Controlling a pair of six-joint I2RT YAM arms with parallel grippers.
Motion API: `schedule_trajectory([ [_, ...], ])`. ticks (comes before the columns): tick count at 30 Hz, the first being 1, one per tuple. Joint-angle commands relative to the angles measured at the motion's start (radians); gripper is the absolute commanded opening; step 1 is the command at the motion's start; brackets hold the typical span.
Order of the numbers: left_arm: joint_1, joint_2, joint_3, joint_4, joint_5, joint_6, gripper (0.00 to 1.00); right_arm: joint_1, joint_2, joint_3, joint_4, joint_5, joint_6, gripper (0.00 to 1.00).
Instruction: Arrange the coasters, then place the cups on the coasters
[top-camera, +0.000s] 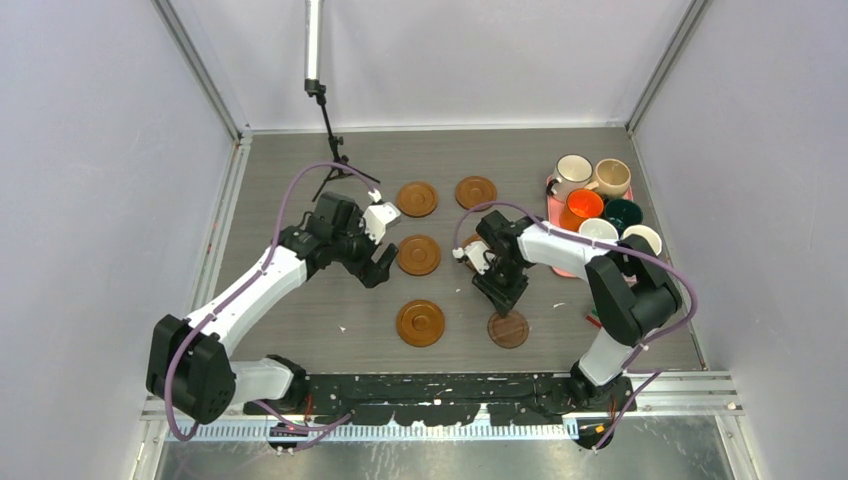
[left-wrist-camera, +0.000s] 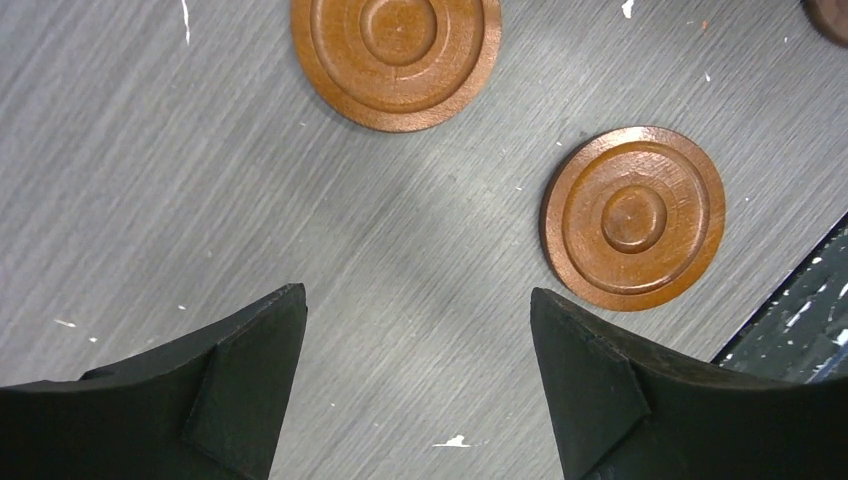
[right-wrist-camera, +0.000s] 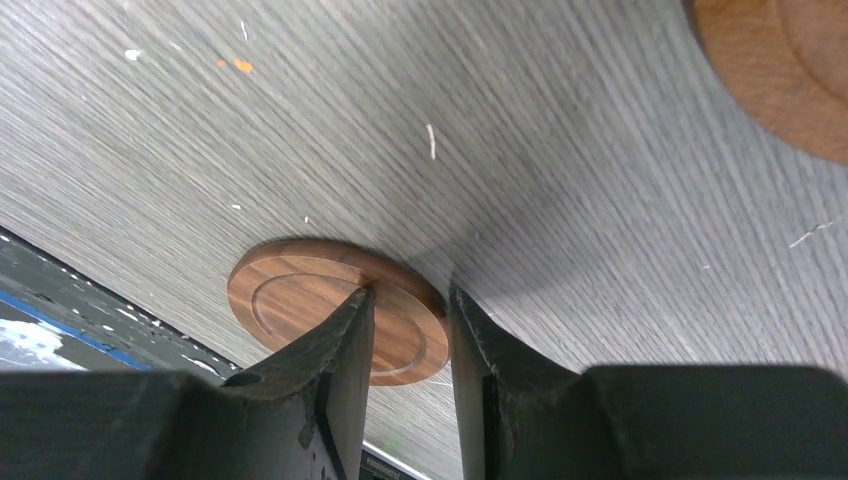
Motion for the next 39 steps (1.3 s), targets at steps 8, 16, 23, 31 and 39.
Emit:
schedule_trajectory([
  [8,0.006,-0.042,-0.032,0.021,-0.045,-0.097,0.84,0.016,0.076,0.089,0.158,0.006,0.067,0.37],
  [16,0.016,-0.016,-0.001,-0.014,-0.027,-0.091,0.86,0.015,0.009,0.125,0.133,0.004,0.090,0.46],
  [23,0.016,0.009,0.043,-0.053,-0.012,-0.065,0.89,-0.031,-0.106,0.246,0.040,-0.043,0.096,0.62],
  [31,0.016,0.015,0.072,-0.055,-0.017,-0.061,0.91,-0.180,-0.156,0.422,-0.054,-0.049,0.191,0.72],
  [39,0.016,0.023,0.079,-0.018,-0.018,-0.083,0.91,-0.315,-0.105,0.518,0.002,0.342,0.693,0.74],
])
